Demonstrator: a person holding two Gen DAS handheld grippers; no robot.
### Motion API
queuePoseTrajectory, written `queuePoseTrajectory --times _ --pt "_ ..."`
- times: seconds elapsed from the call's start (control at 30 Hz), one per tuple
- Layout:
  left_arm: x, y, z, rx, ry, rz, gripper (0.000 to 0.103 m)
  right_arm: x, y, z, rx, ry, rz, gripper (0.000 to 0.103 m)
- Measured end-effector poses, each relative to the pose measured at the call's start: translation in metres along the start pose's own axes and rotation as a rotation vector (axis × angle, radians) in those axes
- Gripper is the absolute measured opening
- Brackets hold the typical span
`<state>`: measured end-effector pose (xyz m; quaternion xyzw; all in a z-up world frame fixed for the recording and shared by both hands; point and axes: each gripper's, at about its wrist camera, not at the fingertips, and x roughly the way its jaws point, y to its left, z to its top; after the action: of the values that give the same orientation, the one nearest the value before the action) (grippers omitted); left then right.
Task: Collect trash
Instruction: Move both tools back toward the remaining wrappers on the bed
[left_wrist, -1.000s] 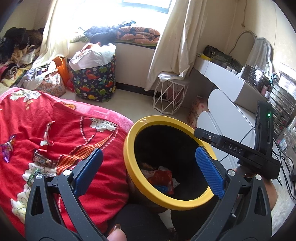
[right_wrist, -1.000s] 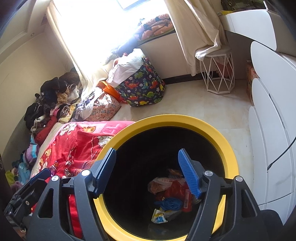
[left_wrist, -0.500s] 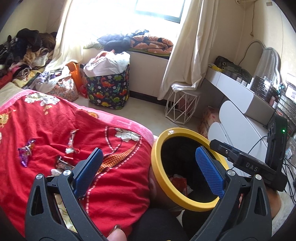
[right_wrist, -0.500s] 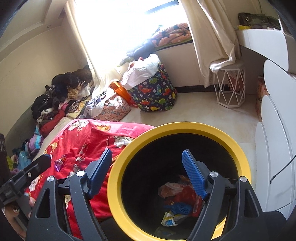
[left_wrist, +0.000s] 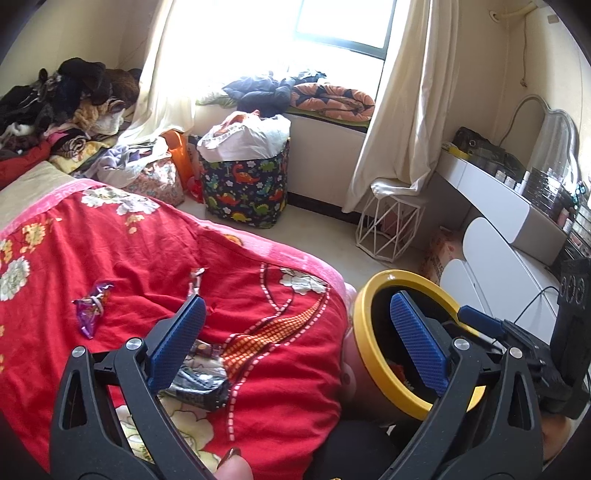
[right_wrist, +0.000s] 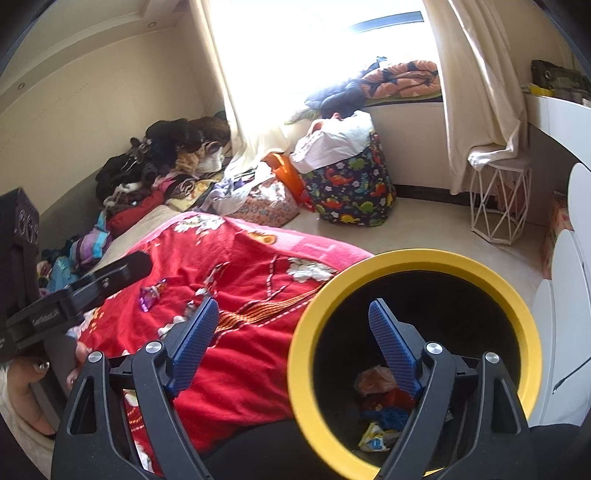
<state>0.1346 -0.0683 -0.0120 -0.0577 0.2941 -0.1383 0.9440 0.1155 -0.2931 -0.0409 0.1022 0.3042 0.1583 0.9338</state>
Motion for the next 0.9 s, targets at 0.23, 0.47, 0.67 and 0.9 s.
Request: queuePoseTrajectory --times 0.23,0.47,0.67,0.9 --pt "-0.003 0.023 0.002 -0.036 -0.011 0.029 0.092 0.011 0.029 -0.004 -0.062 0.025 0.045 0.081" --pt "0.002 0.054 0.001 -0.086 -0.011 0.090 0.092 0.026 0.057 -0.007 -0.122 0.073 0.095 0.083" --pt "0.006 0.088 -0.007 -0.140 -0.003 0.165 0.092 0.046 0.088 -0.016 -0.211 0.127 0.133 0.083" --pt "0.009 0.134 -0.018 -0.227 0.022 0.235 0.092 0.078 0.123 -0.027 -0.346 0.206 0.172 0.083"
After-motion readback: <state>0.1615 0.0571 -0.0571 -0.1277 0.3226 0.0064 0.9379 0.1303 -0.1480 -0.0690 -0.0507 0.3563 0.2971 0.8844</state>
